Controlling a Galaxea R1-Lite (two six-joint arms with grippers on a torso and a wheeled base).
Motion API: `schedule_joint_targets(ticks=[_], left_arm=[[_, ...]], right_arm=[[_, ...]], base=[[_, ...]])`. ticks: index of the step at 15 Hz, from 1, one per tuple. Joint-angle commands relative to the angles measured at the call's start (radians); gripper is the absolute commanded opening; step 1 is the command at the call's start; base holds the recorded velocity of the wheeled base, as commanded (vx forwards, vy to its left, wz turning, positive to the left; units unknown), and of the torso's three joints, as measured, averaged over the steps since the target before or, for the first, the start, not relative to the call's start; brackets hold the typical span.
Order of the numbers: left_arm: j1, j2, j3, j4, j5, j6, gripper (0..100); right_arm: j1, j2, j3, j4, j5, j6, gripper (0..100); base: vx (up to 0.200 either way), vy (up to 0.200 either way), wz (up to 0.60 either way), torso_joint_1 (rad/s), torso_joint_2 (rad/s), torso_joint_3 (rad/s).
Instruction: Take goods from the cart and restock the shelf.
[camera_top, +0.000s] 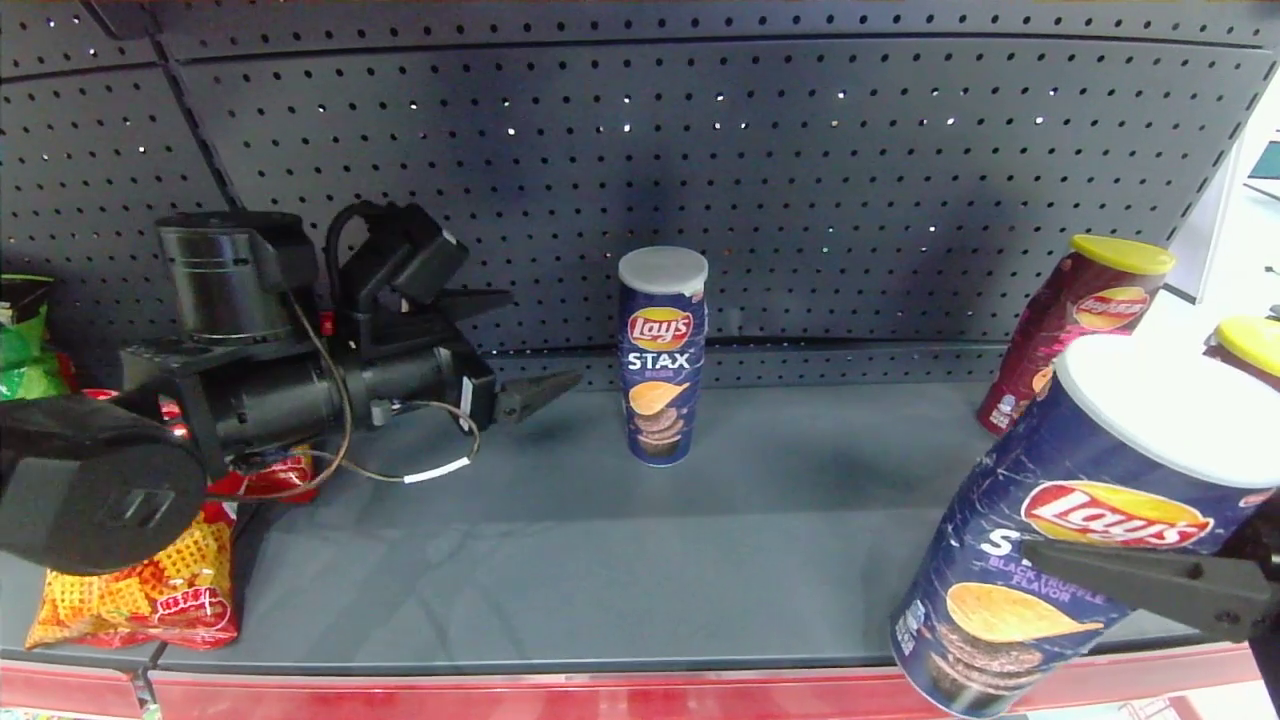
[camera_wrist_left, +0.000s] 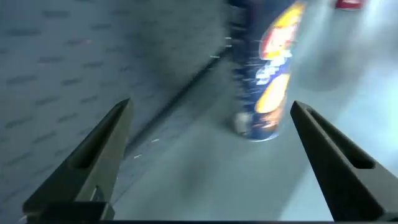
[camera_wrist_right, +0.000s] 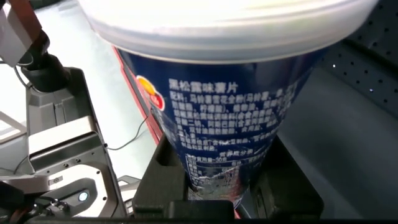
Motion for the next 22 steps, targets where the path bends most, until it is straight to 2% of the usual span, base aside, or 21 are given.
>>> schedule_joint_targets(ticks=[1, 3, 6, 9, 12, 14, 18, 19, 22], left_arm=[[-0.024, 0.074, -0.031, 0.0, -0.016, 0.0, 100], [-0.041, 0.106, -0.063, 0.0, -0.036, 0.0, 100], [-0.048, 0.188, -0.168, 0.0, -0.043, 0.0, 100], [-0.079, 0.289, -0.29, -0.001, -0.043, 0.0, 100], [-0.119, 0.37, -0.367, -0.004, -0.043, -0.003, 100], [-0.126, 0.413, -0.431, -0.004, -0.043, -0.003, 100], [-0.129, 0.448, -0.484, -0.004, -0.042, -0.003, 100], [-0.129, 0.448, -0.484, -0.01, -0.04, -0.004, 0], [-0.14, 0.425, -0.482, -0.01, -0.042, -0.003, 0]], right_arm=[[0.003, 0.041, -0.021, -0.001, 0.0, -0.002, 0], [0.003, 0.071, -0.043, -0.001, 0.002, -0.004, 0], [0.006, 0.09, -0.044, -0.039, 0.002, 0.001, 0], [0.006, 0.085, -0.029, -0.039, 0.002, 0.001, 0], [0.004, 0.09, -0.029, -0.04, 0.002, 0.001, 0], [0.004, 0.09, -0.02, -0.039, 0.002, 0.001, 0], [0.004, 0.085, 0.0, -0.04, 0.002, 0.001, 0], [0.004, 0.085, 0.0, -0.04, 0.002, 0.001, 0], [0.004, 0.09, -0.001, -0.04, 0.0, 0.001, 0]], base=[[0.0, 0.0, 0.0, 0.0, 0.0, 0.0], [0.0, 0.0, 0.0, 0.0, 0.0, 0.0], [0.0, 0.0, 0.0, 0.0, 0.0, 0.0], [0.0, 0.0, 0.0, 0.0, 0.0, 0.0], [0.0, 0.0, 0.0, 0.0, 0.0, 0.0], [0.0, 0.0, 0.0, 0.0, 0.0, 0.0], [0.0, 0.0, 0.0, 0.0, 0.0, 0.0], [0.0, 0.0, 0.0, 0.0, 0.0, 0.0], [0.0, 0.0, 0.0, 0.0, 0.0, 0.0]])
